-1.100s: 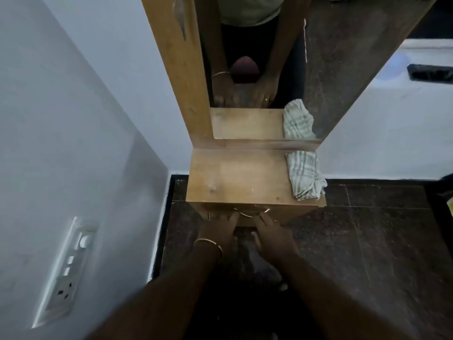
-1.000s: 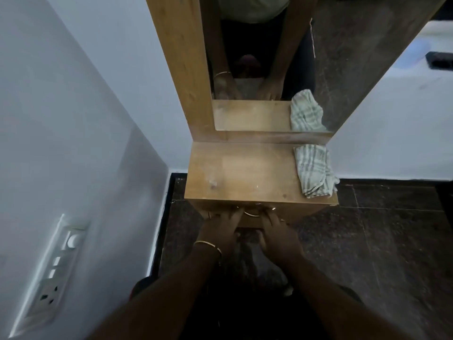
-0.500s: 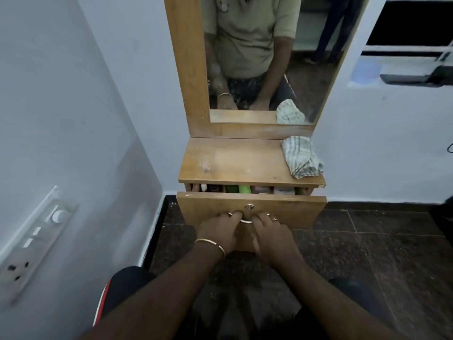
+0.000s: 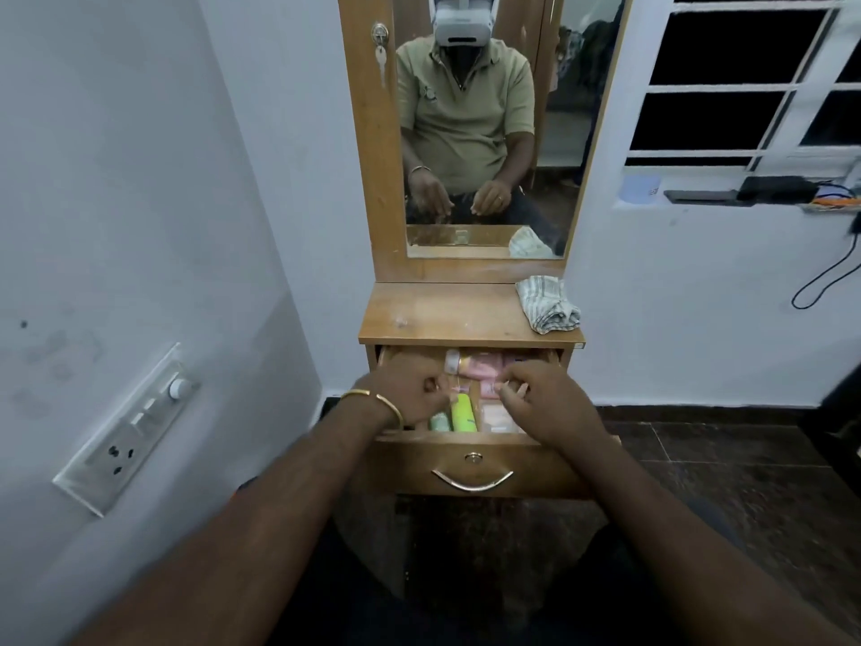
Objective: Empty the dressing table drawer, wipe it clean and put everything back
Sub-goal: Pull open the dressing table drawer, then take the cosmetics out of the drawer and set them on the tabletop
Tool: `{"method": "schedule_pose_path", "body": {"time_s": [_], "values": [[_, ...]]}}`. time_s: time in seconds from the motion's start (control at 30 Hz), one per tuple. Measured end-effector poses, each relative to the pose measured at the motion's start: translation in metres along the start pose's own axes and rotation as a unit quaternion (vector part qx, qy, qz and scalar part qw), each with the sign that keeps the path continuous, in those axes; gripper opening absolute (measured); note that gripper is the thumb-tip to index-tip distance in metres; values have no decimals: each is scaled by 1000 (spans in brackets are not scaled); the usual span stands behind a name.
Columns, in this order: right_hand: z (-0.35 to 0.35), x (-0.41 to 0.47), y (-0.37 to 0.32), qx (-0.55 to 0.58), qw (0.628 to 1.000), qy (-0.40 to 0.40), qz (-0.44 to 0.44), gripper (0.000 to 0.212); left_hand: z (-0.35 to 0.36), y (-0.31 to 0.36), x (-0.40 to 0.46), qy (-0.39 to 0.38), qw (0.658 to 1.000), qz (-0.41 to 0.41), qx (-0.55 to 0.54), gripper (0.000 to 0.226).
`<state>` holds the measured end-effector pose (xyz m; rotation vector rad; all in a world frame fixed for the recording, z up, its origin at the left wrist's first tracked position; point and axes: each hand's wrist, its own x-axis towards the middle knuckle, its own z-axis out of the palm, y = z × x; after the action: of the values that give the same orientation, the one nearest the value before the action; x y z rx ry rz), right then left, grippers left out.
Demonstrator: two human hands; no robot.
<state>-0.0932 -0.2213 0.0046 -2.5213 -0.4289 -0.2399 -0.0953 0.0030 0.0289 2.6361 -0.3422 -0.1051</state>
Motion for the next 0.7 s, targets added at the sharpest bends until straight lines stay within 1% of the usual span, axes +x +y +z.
{"method": "schedule_pose_path", "body": {"time_s": [0.07, 0.17, 0.23, 0.3, 0.4, 0.47, 0.57, 0.7], "values": [[-1, 7, 5, -21, 1000, 3, 17, 18, -4, -7, 8, 58, 998, -14, -8, 20], [5, 18, 10, -56, 998, -17, 22, 32, -4, -13, 19, 121, 992, -25, 8, 36], [9, 27, 11, -61, 997, -31, 28, 36, -2, -21, 27, 165, 986, -26, 17, 38], [16, 39, 14, -66, 996, -51, 33, 38, -1, -31, 37, 189, 981, -39, 17, 36], [31, 51, 20, -77, 993, -82, 31, 42, -2, -46, 50, 207, 977, -34, 38, 35], [43, 54, 23, -81, 991, -101, 21, 44, -3, -55, 59, 203, 977, -35, 57, 39], [60, 48, 21, -97, 984, -150, -8, 56, -4, -66, 68, 201, 976, -54, 60, 43], [71, 37, 18, -115, 976, -183, -36, 58, -7, -77, 74, 194, 977, -74, 52, 35]]}}
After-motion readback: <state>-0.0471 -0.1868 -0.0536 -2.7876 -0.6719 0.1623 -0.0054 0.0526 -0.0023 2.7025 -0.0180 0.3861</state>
